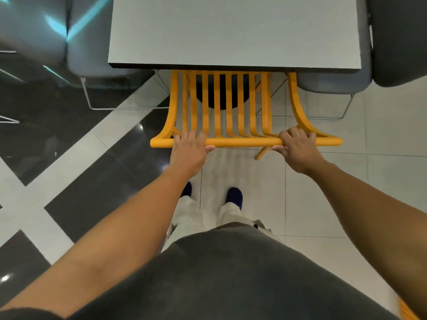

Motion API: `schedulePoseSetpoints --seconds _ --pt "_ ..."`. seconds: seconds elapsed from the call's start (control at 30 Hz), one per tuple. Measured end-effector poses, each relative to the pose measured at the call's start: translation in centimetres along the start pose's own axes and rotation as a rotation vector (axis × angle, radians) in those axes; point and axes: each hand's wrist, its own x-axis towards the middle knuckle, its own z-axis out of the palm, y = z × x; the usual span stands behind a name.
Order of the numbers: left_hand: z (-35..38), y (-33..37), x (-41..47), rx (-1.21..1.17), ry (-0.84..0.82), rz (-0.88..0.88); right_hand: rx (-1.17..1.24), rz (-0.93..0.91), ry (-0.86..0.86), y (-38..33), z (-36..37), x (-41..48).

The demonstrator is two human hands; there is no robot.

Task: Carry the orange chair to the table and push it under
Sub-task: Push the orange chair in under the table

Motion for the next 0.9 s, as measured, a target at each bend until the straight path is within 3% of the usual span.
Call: schedulePoseSetpoints --seconds 0.47,0.9 --pt "2.4 -2.6 -6.8 -0.085 -0.003 -0.022 0.043 0.011 0.054 -5.0 3.2 -6.8" --pt "0.3 -4.7 -0.2 -0.088 0.002 0.012 0.061 0.014 0.054 -4.2 0.8 -0.3"
